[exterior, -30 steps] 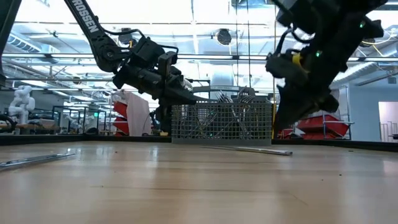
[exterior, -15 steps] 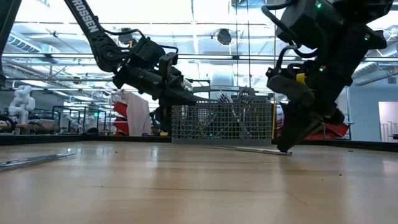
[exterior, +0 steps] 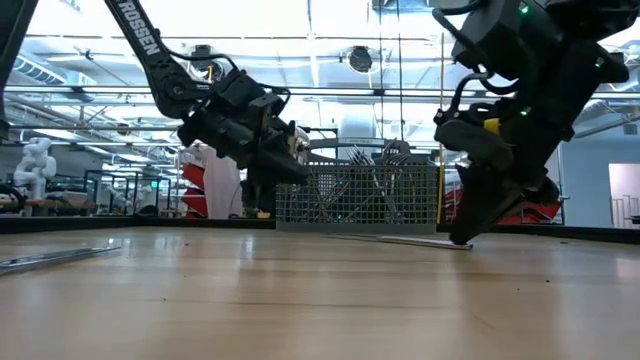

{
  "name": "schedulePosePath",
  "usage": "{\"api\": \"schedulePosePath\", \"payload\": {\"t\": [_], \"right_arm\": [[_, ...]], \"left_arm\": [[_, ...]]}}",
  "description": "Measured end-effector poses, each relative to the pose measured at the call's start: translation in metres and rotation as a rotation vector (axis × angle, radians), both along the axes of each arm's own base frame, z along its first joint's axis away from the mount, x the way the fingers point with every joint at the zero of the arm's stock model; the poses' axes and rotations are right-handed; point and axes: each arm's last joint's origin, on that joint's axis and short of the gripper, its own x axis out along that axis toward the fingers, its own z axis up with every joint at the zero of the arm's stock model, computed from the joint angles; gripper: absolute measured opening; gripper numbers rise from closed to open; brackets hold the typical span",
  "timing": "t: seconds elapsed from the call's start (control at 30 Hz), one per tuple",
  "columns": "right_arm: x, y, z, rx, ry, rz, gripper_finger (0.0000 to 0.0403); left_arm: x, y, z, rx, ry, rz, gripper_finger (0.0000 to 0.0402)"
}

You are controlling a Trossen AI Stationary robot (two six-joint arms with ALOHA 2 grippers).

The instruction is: Sort silverware

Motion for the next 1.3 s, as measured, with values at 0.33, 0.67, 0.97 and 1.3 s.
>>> {"api": "schedulePosePath", "payload": {"t": [0.33,0.67,0.97,1.3], "right_arm": [[-0.01,0.006,-0.007,0.026,0.069,0.146,0.0],[-0.009,0.007,-0.003,0.009,0.041,0.184,0.0],[-0.026,-0.002,0.037,-0.159,-0.032,0.05,0.0],[-0.02,0.001,0.033,-0.135,-0.027,0.095,0.0]], "left_arm": [[0.009,-0.004,-0.034,-0.031,0.14,0.103,0.0207],[0.032,0.002,-0.04,-0.168,0.171,0.169,0.0262],[0.036,0.009,-0.035,-0.165,0.157,0.184,0.0262],[0.036,0.01,-0.035,-0.164,0.158,0.186,0.0262]]}}
